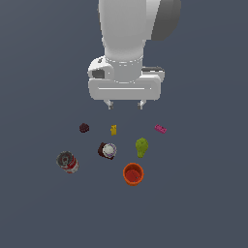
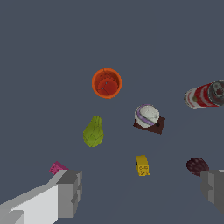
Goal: Pick up a designated object from a clutter of objects.
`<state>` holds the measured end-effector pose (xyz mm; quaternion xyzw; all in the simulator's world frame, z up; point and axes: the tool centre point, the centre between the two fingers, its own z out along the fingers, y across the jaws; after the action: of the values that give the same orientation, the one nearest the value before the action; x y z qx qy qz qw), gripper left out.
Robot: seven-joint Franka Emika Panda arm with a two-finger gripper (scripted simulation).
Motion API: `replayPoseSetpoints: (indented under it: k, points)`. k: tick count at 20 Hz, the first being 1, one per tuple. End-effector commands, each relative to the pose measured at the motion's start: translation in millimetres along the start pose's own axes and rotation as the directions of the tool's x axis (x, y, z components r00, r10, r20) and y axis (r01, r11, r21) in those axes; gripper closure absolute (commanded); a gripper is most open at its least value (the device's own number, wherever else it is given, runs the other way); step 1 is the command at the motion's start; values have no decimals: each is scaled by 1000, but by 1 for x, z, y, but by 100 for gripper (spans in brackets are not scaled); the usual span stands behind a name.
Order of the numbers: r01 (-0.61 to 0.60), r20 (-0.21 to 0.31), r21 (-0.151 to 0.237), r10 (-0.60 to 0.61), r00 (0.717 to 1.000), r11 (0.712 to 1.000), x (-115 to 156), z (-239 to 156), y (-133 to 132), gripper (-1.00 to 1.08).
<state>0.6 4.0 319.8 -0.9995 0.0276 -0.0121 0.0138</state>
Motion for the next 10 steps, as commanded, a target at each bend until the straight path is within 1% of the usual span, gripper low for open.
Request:
replayPoseSetpoints:
  k: [1, 3, 8, 10]
  points:
    - [0, 0, 0, 0, 1000, 1000, 0, 0, 0, -92]
    - [-1, -3, -2, 1, 1000, 1000, 1, -1, 3, -92]
    - [-6, -28, -14, 5, 1000, 1000, 5, -9, 24, -92]
    - [-5, -32, -16, 4, 999, 1000, 5, -11, 27, -92]
